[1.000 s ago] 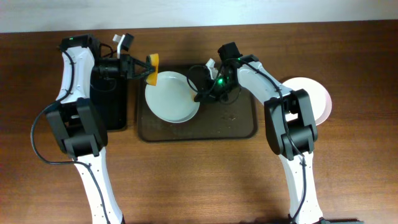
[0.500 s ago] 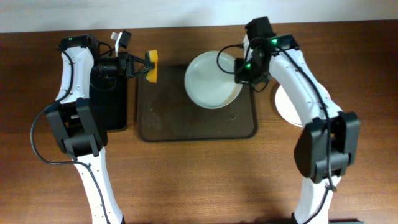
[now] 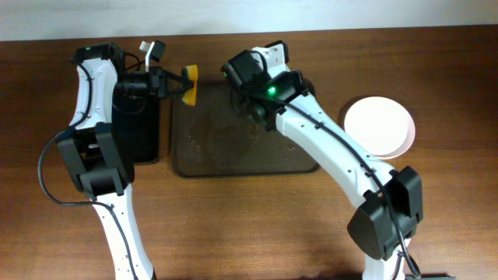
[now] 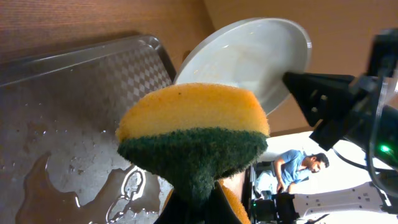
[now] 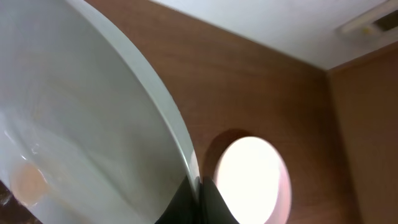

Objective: Clean dirty plates on tray and stack at the side
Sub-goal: 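Lift the plate with the right gripper and move the sponge left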

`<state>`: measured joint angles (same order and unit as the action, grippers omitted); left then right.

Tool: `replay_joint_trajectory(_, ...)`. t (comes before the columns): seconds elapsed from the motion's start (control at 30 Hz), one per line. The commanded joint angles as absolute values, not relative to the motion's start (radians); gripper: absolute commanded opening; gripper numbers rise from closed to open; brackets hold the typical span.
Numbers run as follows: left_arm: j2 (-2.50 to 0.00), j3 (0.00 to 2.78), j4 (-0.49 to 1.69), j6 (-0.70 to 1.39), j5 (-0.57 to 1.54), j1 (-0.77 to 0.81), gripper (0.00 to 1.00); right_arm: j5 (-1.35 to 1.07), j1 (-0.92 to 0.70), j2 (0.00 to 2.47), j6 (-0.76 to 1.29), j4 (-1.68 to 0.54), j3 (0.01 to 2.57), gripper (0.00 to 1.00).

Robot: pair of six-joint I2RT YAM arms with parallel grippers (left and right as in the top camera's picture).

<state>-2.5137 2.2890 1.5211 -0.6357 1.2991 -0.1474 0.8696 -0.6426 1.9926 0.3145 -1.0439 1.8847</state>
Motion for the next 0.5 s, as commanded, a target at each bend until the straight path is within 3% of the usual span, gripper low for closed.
replay_joint_trajectory(0.0,-2.520,2.310,1.518,-0.659,1.267,-0.145,0.00,1.042,-0.683,1.961,0.331,-1.040,1.890,0.04)
replay_joint_trajectory(0.23,-2.520,2.312,1.507,-0.617,1.203,-0.147,0.00,1.124,-0.723,1.961,0.331,-1.033,1.890,0.04)
replay_joint_trajectory(0.37,-2.503,2.382,1.593,-0.569,1.024,-0.162,0.00,0.989,-0.714,1.960,0.331,-1.033,1.890,0.04)
replay_joint_trajectory(0.47,-2.467,2.514,1.597,-0.325,0.681,-0.171,0.00,0.953,-0.711,1.960,0.331,-1.033,1.890,0.04)
